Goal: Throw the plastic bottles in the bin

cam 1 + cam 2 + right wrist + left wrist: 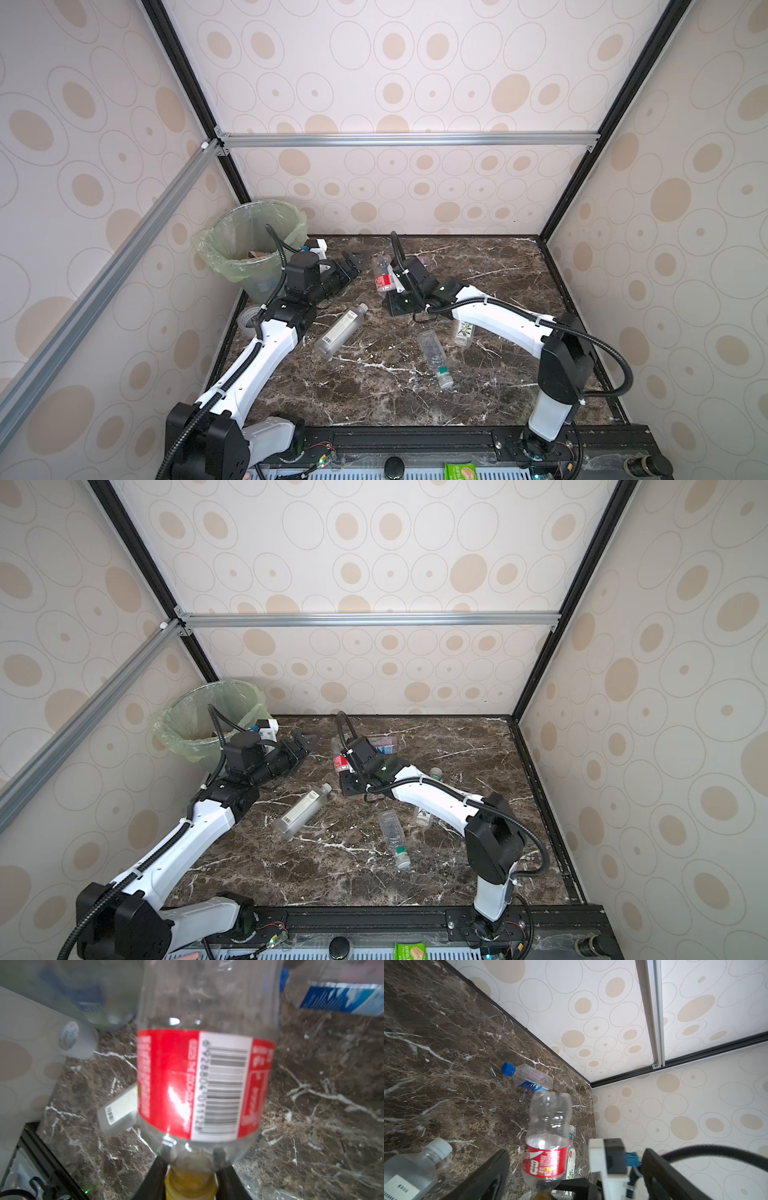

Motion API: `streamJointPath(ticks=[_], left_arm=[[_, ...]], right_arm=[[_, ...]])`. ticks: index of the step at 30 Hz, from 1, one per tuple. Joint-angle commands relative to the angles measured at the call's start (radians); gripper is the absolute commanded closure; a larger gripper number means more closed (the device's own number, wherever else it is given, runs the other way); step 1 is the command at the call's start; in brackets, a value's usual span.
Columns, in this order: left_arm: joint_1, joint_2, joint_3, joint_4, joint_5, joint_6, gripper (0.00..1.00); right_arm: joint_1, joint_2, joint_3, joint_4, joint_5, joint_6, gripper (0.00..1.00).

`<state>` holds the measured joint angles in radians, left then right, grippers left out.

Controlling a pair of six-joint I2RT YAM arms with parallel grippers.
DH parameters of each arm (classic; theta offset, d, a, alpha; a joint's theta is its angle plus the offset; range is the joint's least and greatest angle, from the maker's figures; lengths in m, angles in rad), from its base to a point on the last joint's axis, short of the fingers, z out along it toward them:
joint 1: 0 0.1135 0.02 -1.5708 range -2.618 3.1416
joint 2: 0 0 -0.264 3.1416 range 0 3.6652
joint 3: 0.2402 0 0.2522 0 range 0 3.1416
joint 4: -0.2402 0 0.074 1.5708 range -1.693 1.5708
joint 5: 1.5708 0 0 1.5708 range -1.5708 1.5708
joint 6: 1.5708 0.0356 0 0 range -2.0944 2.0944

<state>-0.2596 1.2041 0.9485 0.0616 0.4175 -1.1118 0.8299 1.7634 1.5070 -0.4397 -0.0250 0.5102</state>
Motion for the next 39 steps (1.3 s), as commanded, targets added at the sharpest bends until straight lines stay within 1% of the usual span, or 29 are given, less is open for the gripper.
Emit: streamJointPath(ticks=[1,3,6,11,17,26,29,34,37,39], left_arm=[[0.007,0.026,0.042,0.108,0.034,-0.09,0.01],[0.006,0.047,0.05,0.137,0.047,-0.102,0.01],[-0.001,0.075,0.084,0.136,0.074,-0.086,0.01],[-0.009,0.116,0.141,0.103,0.091,-0.043,0.01],[-0.01,0.176,0.199,0.036,0.103,0.035,0.05],[-0.026,0.241,0.3,-0.136,0.087,0.193,0.15],[-0.028,0.25,0.312,-0.162,0.084,0.226,0.17],[-0.039,0.261,0.315,-0.176,0.087,0.246,0.22],[-0.039,0.262,0.314,-0.184,0.083,0.255,0.29],[-0.04,0.26,0.311,-0.189,0.075,0.264,0.37]], right_arm=[[-0.003,-0.04,0.04,0.018,0.012,-0.024,0.75],[-0.002,-0.049,0.056,0.021,0.0,-0.033,0.75],[-0.002,-0.058,0.068,0.023,-0.013,-0.042,0.75],[-0.002,-0.071,0.053,0.047,-0.05,-0.042,0.75],[0.003,-0.085,0.043,0.063,-0.088,-0.065,0.75],[0.003,-0.093,0.05,0.075,-0.099,-0.079,0.75],[0.003,-0.084,0.061,0.069,-0.112,-0.085,0.75],[0.003,-0.077,0.068,0.064,-0.123,-0.088,0.75],[0.003,-0.075,0.07,0.063,-0.124,-0.09,0.75],[0.002,-0.072,0.07,0.06,-0.126,-0.091,0.75]])
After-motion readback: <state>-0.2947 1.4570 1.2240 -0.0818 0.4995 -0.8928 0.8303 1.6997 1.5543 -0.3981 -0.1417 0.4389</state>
